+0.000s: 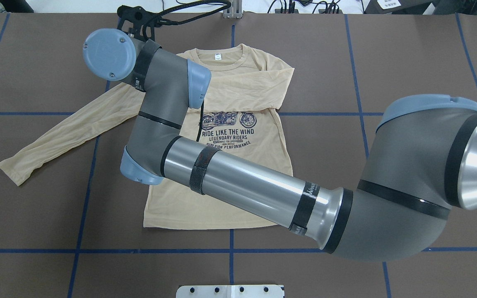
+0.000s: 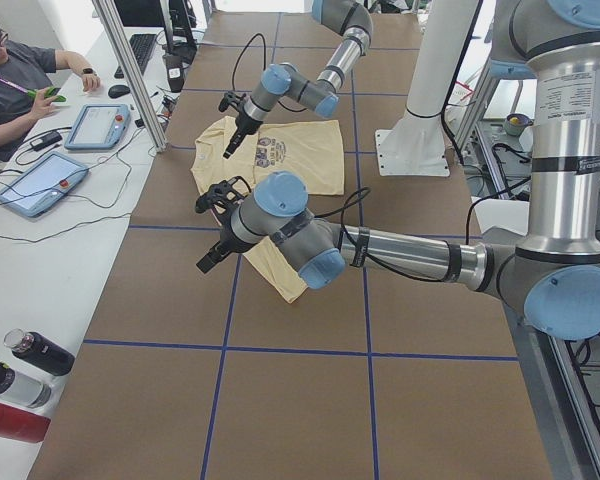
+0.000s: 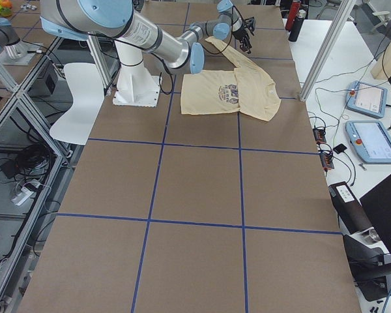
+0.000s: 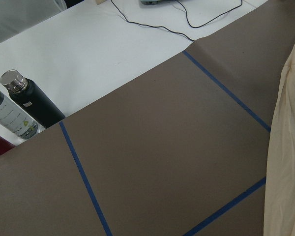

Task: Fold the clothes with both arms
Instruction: 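Release the sleeve and raise the right gripper back to its side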

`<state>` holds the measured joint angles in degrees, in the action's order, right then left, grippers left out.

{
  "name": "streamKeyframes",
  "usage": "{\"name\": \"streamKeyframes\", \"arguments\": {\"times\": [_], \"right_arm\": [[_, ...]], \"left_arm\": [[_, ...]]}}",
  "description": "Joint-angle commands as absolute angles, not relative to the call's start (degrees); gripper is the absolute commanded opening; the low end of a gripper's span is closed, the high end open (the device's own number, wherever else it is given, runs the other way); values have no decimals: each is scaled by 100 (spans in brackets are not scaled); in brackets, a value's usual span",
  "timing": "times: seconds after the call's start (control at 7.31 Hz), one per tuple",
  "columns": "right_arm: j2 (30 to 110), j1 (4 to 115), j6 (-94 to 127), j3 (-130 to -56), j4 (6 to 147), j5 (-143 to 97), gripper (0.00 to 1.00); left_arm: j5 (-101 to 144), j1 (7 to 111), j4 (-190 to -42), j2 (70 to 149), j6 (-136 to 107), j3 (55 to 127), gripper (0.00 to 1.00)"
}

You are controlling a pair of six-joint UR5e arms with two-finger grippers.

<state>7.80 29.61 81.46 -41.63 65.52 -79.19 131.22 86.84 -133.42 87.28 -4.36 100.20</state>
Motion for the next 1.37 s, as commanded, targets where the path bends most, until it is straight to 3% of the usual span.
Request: {"name": "streamKeyframes", "arguments": {"times": [0.0, 0.14, 0.55, 0.82, 1.09, 1.23], "right_arm": [[651, 3119, 8191, -4305, 7088, -8302, 99], [737, 3346, 8087, -4646, 7684, -8863, 99], [2175, 3725, 7157, -6726, 8683, -9727, 100], [3674, 4024, 6516, -8332, 8727, -10114, 100], [5494, 4541, 5455, -10353, 9182, -10746, 100], [6172, 4692, 5040, -10980, 9245, -10880, 100]], "left_arm": [[13113, 8684, -13342, 8728, -448, 10020, 100], [13139, 8675, -13333, 8728, -457, 9959, 100], [13096, 8124, -13725, 8325, -885, 9958, 100], [12860, 7587, -14665, 7824, -1780, 9940, 100], [12649, 7278, -14686, 7639, -1925, 9905, 100], [12517, 7234, -14713, 7525, -1968, 9905, 100]]}}
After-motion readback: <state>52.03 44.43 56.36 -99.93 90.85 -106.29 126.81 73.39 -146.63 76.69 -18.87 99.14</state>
